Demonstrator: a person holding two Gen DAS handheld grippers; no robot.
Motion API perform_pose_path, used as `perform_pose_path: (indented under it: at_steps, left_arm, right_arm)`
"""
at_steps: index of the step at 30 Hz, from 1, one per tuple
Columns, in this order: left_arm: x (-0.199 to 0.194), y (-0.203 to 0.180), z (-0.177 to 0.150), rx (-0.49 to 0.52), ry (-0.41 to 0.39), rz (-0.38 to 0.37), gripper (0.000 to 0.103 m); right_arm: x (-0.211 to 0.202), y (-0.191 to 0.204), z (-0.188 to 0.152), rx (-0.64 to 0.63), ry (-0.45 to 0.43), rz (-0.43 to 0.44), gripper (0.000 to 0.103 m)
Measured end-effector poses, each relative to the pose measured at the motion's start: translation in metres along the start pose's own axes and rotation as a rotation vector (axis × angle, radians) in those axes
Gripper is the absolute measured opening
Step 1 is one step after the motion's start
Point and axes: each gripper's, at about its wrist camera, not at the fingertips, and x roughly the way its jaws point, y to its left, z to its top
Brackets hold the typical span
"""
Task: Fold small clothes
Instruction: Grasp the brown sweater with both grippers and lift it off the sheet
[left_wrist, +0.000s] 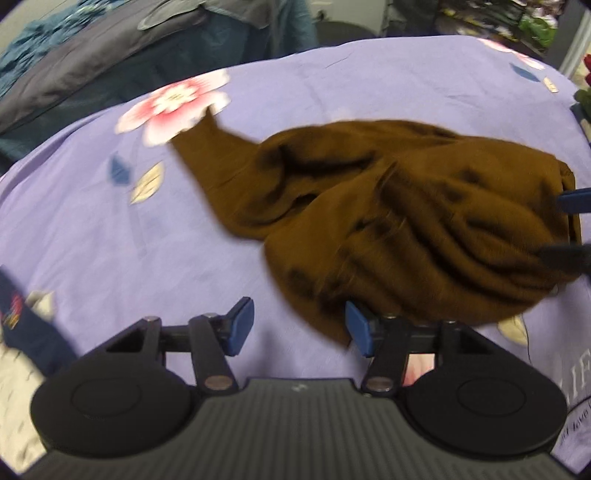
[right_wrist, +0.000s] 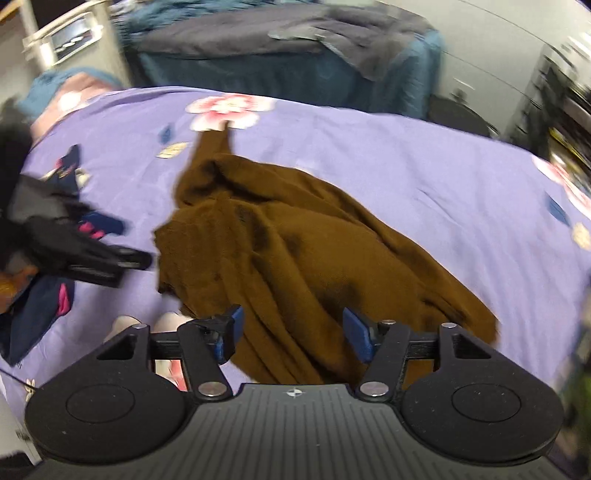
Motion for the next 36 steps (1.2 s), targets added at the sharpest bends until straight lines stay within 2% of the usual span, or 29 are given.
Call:
perform_pose_path:
  at_steps: [2,5,7,8,9,10,12,14,17,19,21,25,26,27,29,30,32,33,34,35,36]
  left_arm:
    - [0.019,-0.009,0.007,0.064,0.007,0.003,0.055]
    - [0.039,-0.016,0.013,0.112,0.02,-0.025,0.052]
    - [0.041,-0.011,0.014,0.1,0.008,-0.09,0.034]
    - [0.041,-0.007,0.013,0.082,0.011,-0.122,0.032]
    - [0.039,-0.002,0.012,0.065,0.007,-0.144,0.024]
    - [0.038,0.003,0.01,0.051,0.0,-0.166,0.015]
    - [0.032,0.016,0.006,-0.007,-0.003,-0.202,0.011]
    - [0.018,0.026,-0.001,-0.058,-0.02,-0.235,0.011]
    - [-0.011,0.03,-0.018,-0.052,-0.028,-0.255,0.01]
    - [-0.033,0.033,-0.034,-0.059,-0.009,-0.286,0.01]
    - [-0.051,0.034,-0.057,-0.063,0.04,-0.319,0.01]
    - [-0.07,0.023,-0.118,-0.056,0.197,-0.366,0.009]
    - [-0.07,0.02,-0.132,-0.055,0.241,-0.365,0.007]
    - [-0.07,0.016,-0.146,-0.048,0.283,-0.349,0.0]
    - [-0.069,0.012,-0.169,-0.036,0.335,-0.312,0.0]
    - [-0.069,0.013,-0.177,-0.053,0.354,-0.298,0.0]
    - [-0.074,0.017,-0.181,-0.075,0.348,-0.276,0.001]
    - [-0.082,0.02,-0.177,-0.082,0.314,-0.256,0.003]
    - [-0.094,0.022,-0.171,-0.092,0.264,-0.243,0.011]
    - [-0.102,0.026,-0.162,-0.096,0.208,-0.236,0.02]
    - [-0.11,0.03,-0.151,-0.088,0.152,-0.226,0.047]
  right_arm:
    - [0.016,0.008,0.005,-0.047,-0.012,0.046,0.095]
    - [0.045,0.022,0.015,-0.109,-0.01,0.061,0.083]
    - [0.061,0.03,0.022,-0.131,-0.002,0.051,0.067]
    - [0.067,0.032,0.025,-0.136,-0.005,0.045,0.063]
    - [0.074,0.032,0.027,-0.132,-0.002,0.02,0.041]
    - [0.077,0.031,0.028,-0.119,0.008,0.005,0.013]
    - [0.066,0.025,0.029,-0.054,-0.009,0.03,0.012]
    - [0.037,0.018,0.024,-0.009,-0.046,0.057,0.011]
    - [-0.017,0.008,0.004,-0.001,-0.035,0.102,0.01]
    - [-0.046,0.0,-0.018,0.02,0.03,0.106,0.01]
    - [-0.074,-0.011,-0.052,0.068,0.155,0.126,0.01]
    - [-0.114,-0.003,-0.119,0.073,0.363,0.182,0.009]
    - [-0.119,0.002,-0.135,0.084,0.417,0.176,0.007]
    - [-0.123,0.006,-0.148,0.098,0.453,0.176,0.007]
    - [-0.127,0.013,-0.17,0.119,0.487,0.162,0.007]
    - [-0.126,0.009,-0.176,0.18,0.492,0.168,0.007]
    - [-0.119,0.004,-0.177,0.235,0.465,0.141,0.009]
    - [-0.116,0.003,-0.173,0.221,0.456,0.119,0.014]
    - [-0.113,0.003,-0.165,0.194,0.432,0.104,0.026]
    - [-0.115,0.001,-0.157,0.181,0.392,0.098,0.031]
    - [-0.117,-0.002,-0.149,0.184,0.343,0.096,0.034]
